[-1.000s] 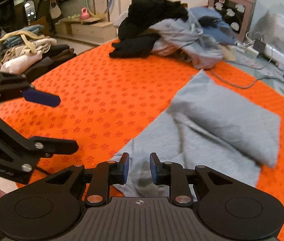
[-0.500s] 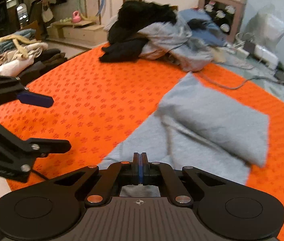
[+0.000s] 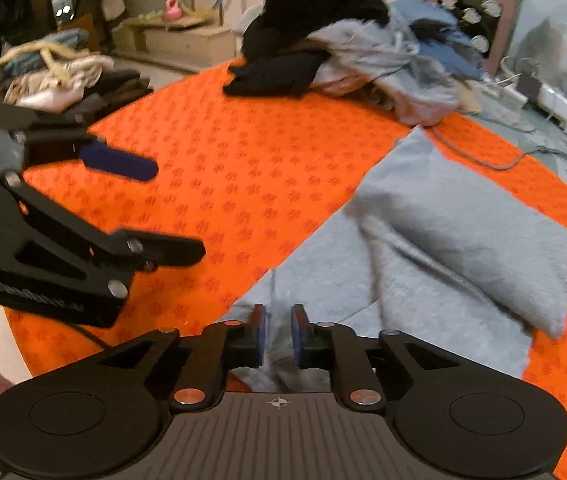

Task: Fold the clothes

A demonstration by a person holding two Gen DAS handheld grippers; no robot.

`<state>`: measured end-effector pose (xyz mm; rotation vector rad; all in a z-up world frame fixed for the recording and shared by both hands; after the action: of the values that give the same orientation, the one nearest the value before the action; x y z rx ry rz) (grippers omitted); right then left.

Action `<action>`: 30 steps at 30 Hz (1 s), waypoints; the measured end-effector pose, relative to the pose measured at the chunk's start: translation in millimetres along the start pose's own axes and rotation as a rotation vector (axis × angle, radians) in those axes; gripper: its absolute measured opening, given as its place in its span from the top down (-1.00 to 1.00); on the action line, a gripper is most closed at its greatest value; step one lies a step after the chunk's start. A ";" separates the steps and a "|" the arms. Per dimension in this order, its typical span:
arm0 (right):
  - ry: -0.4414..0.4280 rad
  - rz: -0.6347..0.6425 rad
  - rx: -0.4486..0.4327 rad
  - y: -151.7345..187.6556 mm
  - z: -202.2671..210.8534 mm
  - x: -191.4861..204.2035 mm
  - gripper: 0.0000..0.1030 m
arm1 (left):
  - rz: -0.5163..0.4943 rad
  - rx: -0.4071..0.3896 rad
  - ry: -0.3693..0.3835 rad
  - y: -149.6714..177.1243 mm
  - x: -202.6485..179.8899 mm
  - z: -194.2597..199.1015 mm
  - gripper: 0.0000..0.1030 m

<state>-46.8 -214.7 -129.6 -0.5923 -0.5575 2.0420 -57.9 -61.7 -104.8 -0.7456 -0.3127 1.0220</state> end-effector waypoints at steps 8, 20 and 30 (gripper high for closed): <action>0.052 0.023 -0.018 4.4 7.0 -3.1 0.95 | 0.052 0.019 0.023 5.5 -4.3 2.3 -0.59; 0.143 -0.044 -0.068 -5.0 29.4 -46.5 0.95 | 0.086 -0.050 0.045 -0.3 -19.7 7.8 -1.00; 0.103 -0.080 -0.077 -5.8 36.2 -68.6 0.95 | -0.001 -0.005 0.085 -7.6 -27.5 -10.1 -0.99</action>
<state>-32.5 -276.6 -84.6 -0.7057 -0.5911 1.9100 -61.2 -91.8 -104.1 -0.7906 -0.2424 0.9866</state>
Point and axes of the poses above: each gripper's, at about its wrist camera, not at the fingertips, and z roughly against the way its jaws point, x to its left, y to its underside, the point moved 1 cm from there along -z, roughly the way its jaws point, and after that the axes turned 13 degrees about y, right-handed, at the moved point
